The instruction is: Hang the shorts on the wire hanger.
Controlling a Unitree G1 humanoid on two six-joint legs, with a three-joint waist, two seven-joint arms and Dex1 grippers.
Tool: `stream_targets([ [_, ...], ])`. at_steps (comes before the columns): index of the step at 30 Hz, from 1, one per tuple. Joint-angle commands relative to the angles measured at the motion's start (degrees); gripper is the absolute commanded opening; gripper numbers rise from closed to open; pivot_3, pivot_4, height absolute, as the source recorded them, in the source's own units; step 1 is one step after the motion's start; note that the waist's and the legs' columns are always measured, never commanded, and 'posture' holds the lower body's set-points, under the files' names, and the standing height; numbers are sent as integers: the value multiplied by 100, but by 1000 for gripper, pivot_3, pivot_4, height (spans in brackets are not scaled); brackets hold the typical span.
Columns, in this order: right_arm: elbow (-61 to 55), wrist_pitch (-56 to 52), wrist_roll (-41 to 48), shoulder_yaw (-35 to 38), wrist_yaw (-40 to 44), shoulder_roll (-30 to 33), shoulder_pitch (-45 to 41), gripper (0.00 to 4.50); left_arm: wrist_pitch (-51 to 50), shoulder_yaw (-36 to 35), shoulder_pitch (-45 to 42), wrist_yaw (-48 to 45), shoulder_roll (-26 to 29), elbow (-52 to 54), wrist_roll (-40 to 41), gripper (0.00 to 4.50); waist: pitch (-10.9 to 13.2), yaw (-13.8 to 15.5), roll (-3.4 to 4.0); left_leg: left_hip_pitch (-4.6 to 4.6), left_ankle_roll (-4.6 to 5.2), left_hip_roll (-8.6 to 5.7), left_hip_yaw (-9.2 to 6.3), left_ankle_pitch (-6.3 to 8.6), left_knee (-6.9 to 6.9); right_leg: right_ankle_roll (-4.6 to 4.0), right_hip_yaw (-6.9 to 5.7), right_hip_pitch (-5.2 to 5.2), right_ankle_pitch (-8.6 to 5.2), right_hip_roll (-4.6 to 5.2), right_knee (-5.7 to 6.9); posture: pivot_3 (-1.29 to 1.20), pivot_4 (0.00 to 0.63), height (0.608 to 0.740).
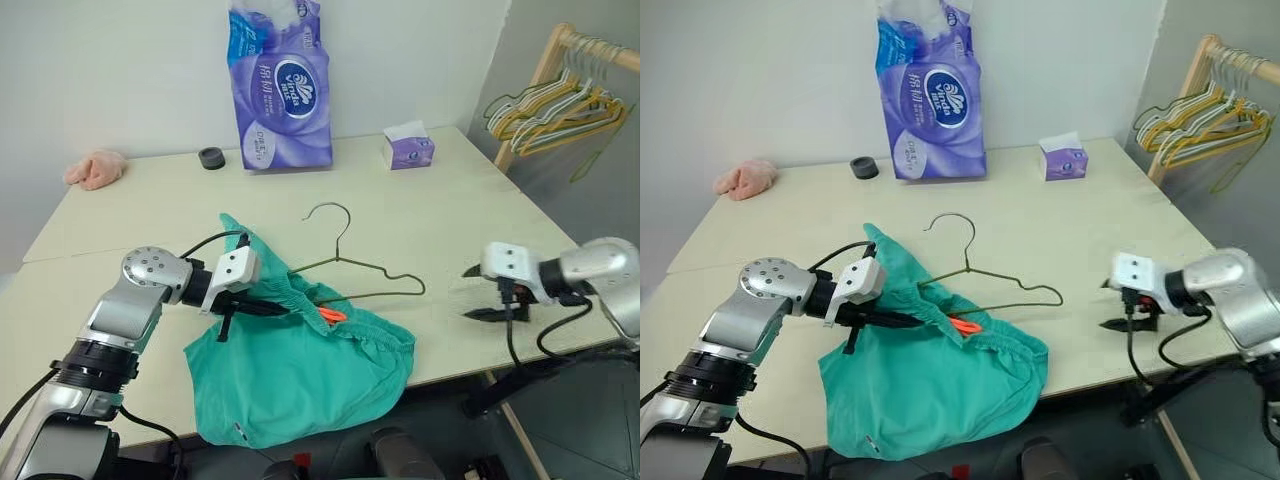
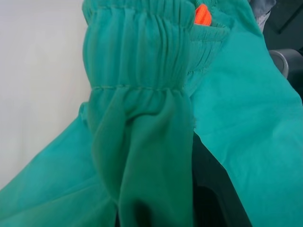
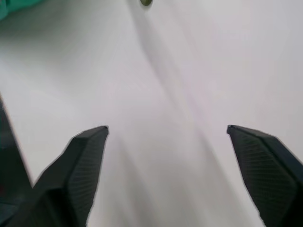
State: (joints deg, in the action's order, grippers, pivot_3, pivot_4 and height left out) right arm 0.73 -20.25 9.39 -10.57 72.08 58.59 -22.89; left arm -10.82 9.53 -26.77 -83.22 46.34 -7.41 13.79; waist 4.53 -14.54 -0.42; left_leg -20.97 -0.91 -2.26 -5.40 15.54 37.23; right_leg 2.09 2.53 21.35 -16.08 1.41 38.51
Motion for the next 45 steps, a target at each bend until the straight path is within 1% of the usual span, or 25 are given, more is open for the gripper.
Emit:
stream_targets([
  [1, -1224, -1063, 1369, 832, -37, -291, 778, 4464, 35, -153, -103, 29, 65, 62, 49, 0, 0, -18, -1, 1, 0, 1, 0, 0, 0, 0, 1, 1, -1, -2, 6, -325, 41, 740],
  [4, -2177, -1684, 1768, 1038, -750, -794, 1431, 4464, 31, -142, -162, 32, 59, 19, 44, 0, 0, -53, 0, 9, 0, 11, -5, 0, 2, 24, -1, 0, -19, -15, 27, -329, 47, 740],
  [6, -2505, -1933, 1780, 994, -1205, -1100, 1651, 4464, 27, -140, -189, 28, 56, 4, 43, 0, 0, -60, 0, 10, 0, 10, -2, 0, 3, 25, 2, 3, -21, -16, 35, -329, 47, 740],
  [11, -2787, -2310, 1821, 791, -1893, -1670, 1937, 4464, 13, -122, -233, 32, 40, 4, 38, 0, 0, -16, -1, 7, 0, 5, -3, 0, 8, 28, 3, 2, -23, -11, 31, -324, 50, 740],
  [15, -3003, -2604, 1963, 536, -2184, -2033, 2036, 4464, 3, -140, -249, 81, 18, 12, 42, 0, 0, 4, -2, 7, 0, 5, -4, 0, 9, 28, 2, 2, -23, -11, 31, -319, 49, 740],
  [18, -3013, -2750, 1999, 462, -2448, -2285, 2017, 3901, -28, -158, -222, 116, 19, 49, 60, 0, 0, 5, -2, 7, 0, 5, -4, 0, 8, 28, 3, 2, -23, -12, 31, -316, 49, 740],
  [21, -2994, -2883, 1954, 399, -2629, -2343, 1987, 2964, -47, -180, -196, 151, 27, 78, 76, 0, 0, 14, -2, 7, 0, 4, -3, 0, 9, 28, 4, 2, -23, -11, 30, -312, 47, 740],
  [25, -2934, -3188, 2024, 415, -2875, -2430, 1861, 1489, -90, -241, -164, 256, 16, 114, 126, 0, 0, 14, -2, 7, 0, 4, -5, 0, 9, 28, 2, 2, -23, -11, 31, -310, 47, 740],
  [29, -2731, -3082, 1988, 577, -3020, -2563, 1690, 142, -135, -337, -168, 401, 2, 125, 189, 0, 0, 11, -2, 7, 0, 5, -6, 0, 8, 28, 1, 3, -23, -11, 31, -313, 48, 740],
  [30, -2654, -3055, 1974, 620, -3055, -2593, 1632, 29, -161, -369, -181, 430, -4, 125, 220, 0, 0, 12, -2, 7, 0, 5, -5, 0, 8, 28, 2, 3, -23, -12, 31, -313, 48, 740],
  [34, -2128, -2832, 1849, 800, -2949, -2436, 1234, 29, -449, -563, -231, 487, 21, 321, 485, 0, 1, 8, -2, 7, 0, 4, -4, 0, 9, 28, 3, 3, -23, -11, 31, -320, 51, 740],
  [38, -1458, -2615, 1815, 911, -2504, -1986, 755, 29, -810, -750, -187, 400, 154, 730, 819, 0, 4, 6, -2, 6, 0, 3, -2, 0, 9, 28, 3, 3, -23, -11, 31, -322, 51, 740],
  [41, -1053, -2431, 1786, 820, -1870, -1462, 452, 29, -1062, -857, 16, 119, 507, 1300, 1092, 0, 6, 1, -1, 6, 1, 3, -1, 0, 9, 28, 3, 3, -23, -11, 30, -320, 50, 740],
  [45, -948, -2279, 1778, 687, -1547, -1281, 313, 29, -947, -826, 172, 90, 784, 1411, 1005, 0, 5, -10, -1, 11, 1, 9, -1, 0, 2, 23, 1, 2, -27, -16, 29, -313, 48, 740],
])
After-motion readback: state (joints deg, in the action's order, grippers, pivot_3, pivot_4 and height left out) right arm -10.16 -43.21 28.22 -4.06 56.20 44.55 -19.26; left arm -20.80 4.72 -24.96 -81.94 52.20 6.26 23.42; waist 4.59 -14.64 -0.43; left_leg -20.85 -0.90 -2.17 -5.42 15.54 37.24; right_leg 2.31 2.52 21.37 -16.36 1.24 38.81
